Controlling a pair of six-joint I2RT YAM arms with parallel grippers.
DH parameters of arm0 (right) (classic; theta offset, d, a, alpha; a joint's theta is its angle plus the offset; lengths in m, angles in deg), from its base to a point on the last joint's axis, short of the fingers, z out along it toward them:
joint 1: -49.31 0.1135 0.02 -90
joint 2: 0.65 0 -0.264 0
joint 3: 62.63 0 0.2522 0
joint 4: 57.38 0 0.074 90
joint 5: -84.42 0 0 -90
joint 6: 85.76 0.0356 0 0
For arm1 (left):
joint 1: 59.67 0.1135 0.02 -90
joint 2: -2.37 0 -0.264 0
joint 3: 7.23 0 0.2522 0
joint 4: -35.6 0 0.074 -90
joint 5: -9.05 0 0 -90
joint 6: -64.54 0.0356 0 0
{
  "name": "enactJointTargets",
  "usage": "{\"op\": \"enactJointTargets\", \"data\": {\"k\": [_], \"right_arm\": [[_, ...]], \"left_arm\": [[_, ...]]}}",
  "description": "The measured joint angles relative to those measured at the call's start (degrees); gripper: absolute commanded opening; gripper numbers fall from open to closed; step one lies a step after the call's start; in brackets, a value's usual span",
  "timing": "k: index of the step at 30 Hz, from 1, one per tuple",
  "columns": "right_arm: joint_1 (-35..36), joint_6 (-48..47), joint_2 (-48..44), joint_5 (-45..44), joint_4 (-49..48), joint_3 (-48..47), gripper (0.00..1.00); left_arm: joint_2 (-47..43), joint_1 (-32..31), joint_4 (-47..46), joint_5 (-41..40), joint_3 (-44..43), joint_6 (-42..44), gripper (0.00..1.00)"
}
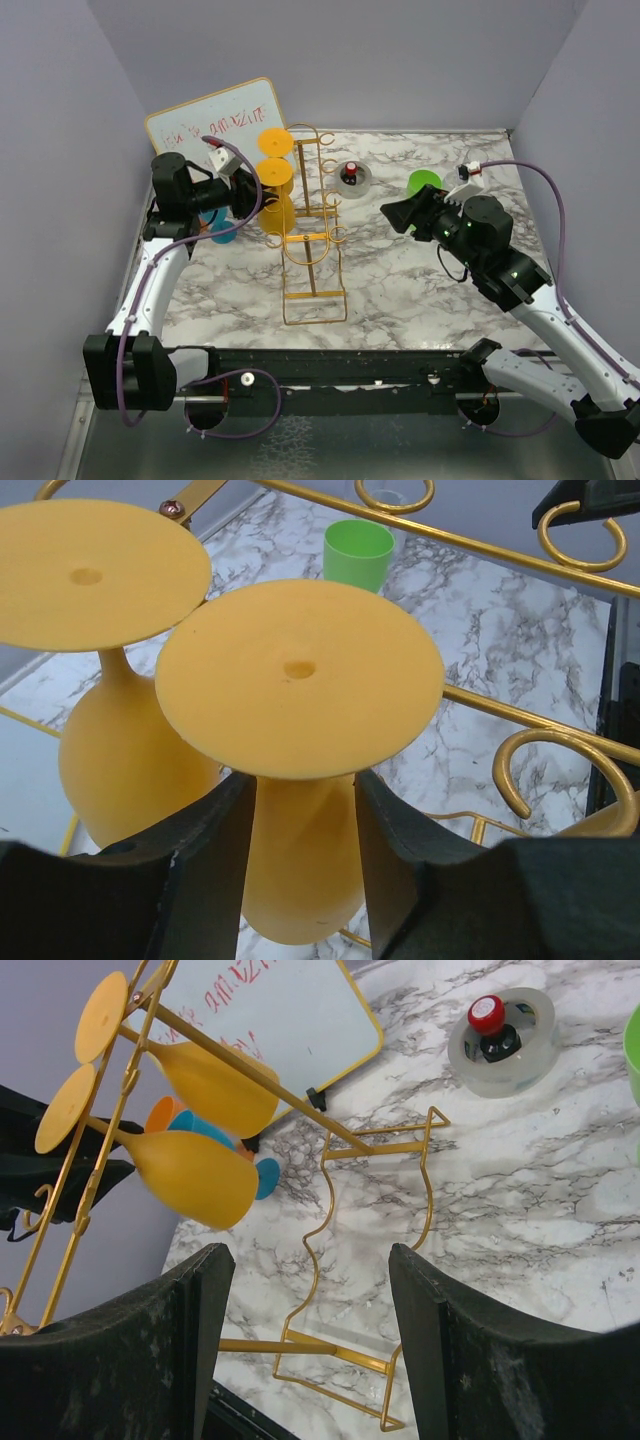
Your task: Place the wine glass upside down on the wine glass rack
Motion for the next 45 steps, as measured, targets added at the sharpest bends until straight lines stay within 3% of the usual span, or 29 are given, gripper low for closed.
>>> {"op": "enactJointTargets", "data": {"k": [13, 23, 26, 31, 38, 45], "right_arm": [[0.00, -0.55, 1.22, 0.11, 0.55, -0.48, 0.72], [0.00, -2.86, 2.95, 0.24, 0.72, -1.73, 0.73], [0.00, -3.15, 3.21, 0.11, 0.61, -1.73, 0.73], [0.00, -5.42, 5.57, -4.79, 1.40, -2.34, 0.73], [-0.02, -9.79, 15.61, -16.59, 4.87, -7.21, 0.75], [-4.98, -14.16, 27.63, -20.26, 7.67, -17.57, 0.75]], "left_arm": [[-9.49, 0.00, 8.70, -13.25, 0.00, 2.32, 0.85], [-19.37, 0.00, 19.28, -31.26, -1.79, -2.69, 0.87], [-19.52, -0.13, 25.86, -39.17, -6.01, -6.40, 0.97], [-21.18, -0.11, 35.93, -50.64, -11.04, -12.35, 0.99], [-24.46, -0.13, 41.92, -57.00, -16.90, -16.94, 0.99], [-24.20, -0.13, 38.77, -54.84, -23.50, -19.41, 0.99]]}}
